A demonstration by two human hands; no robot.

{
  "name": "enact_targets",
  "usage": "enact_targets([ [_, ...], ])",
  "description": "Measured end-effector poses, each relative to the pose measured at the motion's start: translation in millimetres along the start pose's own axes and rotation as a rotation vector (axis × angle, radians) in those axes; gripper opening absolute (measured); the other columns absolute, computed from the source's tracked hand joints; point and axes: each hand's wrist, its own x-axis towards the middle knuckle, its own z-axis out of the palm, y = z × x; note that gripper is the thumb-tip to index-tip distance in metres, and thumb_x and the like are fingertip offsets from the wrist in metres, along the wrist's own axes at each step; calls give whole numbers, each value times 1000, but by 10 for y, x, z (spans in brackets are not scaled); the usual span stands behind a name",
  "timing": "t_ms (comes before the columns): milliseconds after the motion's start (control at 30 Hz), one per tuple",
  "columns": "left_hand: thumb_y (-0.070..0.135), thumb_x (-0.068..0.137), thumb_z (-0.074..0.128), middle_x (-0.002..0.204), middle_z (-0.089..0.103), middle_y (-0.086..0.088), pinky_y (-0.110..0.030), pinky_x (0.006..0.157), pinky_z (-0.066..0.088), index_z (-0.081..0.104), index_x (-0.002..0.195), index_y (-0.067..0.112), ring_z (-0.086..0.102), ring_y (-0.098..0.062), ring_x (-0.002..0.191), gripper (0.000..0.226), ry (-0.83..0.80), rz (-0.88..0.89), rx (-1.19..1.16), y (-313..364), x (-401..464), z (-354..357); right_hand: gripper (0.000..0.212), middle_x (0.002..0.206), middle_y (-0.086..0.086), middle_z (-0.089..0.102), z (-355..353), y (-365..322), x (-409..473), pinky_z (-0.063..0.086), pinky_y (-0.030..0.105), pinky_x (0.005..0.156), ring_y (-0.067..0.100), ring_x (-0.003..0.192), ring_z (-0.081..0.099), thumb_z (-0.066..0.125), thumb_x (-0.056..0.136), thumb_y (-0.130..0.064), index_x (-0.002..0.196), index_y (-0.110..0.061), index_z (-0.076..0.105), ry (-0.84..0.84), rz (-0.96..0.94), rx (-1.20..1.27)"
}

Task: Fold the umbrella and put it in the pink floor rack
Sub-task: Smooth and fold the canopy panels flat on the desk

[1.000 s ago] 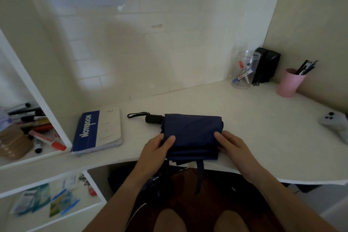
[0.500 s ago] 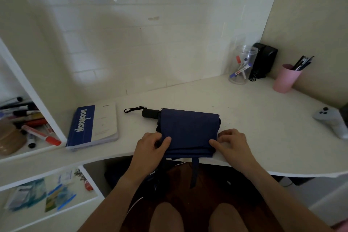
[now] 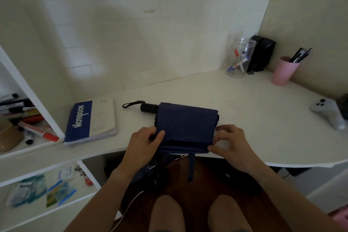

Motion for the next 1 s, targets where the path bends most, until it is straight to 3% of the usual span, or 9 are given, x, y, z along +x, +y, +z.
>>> enact_targets([
  [200,26,94,71,75,60,-3,-33,75,48,54,66,7,56,-17,82,38,40,103,57,-34,-70,-65,20,127,-7,50,-25,33,17,27,25,101,13,125,34,80,81,-34,78,-44,63,-31,-63,-64],
  [333,32,90,75,97,65,1,-22,88,43,63,70,10,57,-9,99,32,-7,112,50,-70,-94,-62,9,126,-9,53,-127,69,35,31,20,98,12,122,42,77,80,-43,81,-40,69,-57,-156,-109],
  [433,37,88,76,97,64,6,-22,89,44,58,68,19,54,-6,103,32,-3,162,77,-94,-114,-58,7,123,-11,55,-213,89,61,42,29,102,11,119,50,77,79,-44,81,-40,73,-90,-184,-126],
  [500,38,87,76,94,67,6,-25,89,47,55,67,21,56,-8,104,33,16,178,72,-96,-127,-46,11,118,-8,57,-266,49,67,47,33,99,13,114,57,82,79,-34,86,-37,73,1,-233,-167],
  [600,40,85,74,92,71,2,-29,88,51,54,65,19,59,-14,105,35,39,188,72,-78,-129,-35,7,107,-4,63,-260,-234,28,50,26,89,12,101,63,71,90,-18,97,-18,72,334,-423,-147],
  [667,39,85,74,88,71,1,-33,85,52,55,64,16,60,-18,102,36,45,195,78,-64,-121,-27,17,112,-3,68,-160,-471,39,49,24,92,12,106,64,59,98,-16,111,-14,71,362,-502,-111],
  [733,34,85,77,86,71,1,-36,83,54,52,64,20,61,-20,100,36,45,195,82,-69,-113,-25,31,132,-4,65,-10,-540,138,44,24,106,10,128,56,49,103,-21,131,-19,63,206,-486,-148],
  [800,37,85,75,85,70,4,-35,83,53,49,65,24,60,-18,100,36,40,193,83,-79,-112,-33,43,154,-6,46,132,-433,232,32,27,117,5,146,31,42,106,-23,149,-21,46,29,-443,-267],
  [1000,43,80,78,106,71,5,-32,90,52,55,68,28,57,-10,106,30,2,148,25,-131,-125,-26,56,169,-5,4,272,95,125,11,37,126,11,155,-3,24,108,-35,160,-22,11,-135,-505,-702],
])
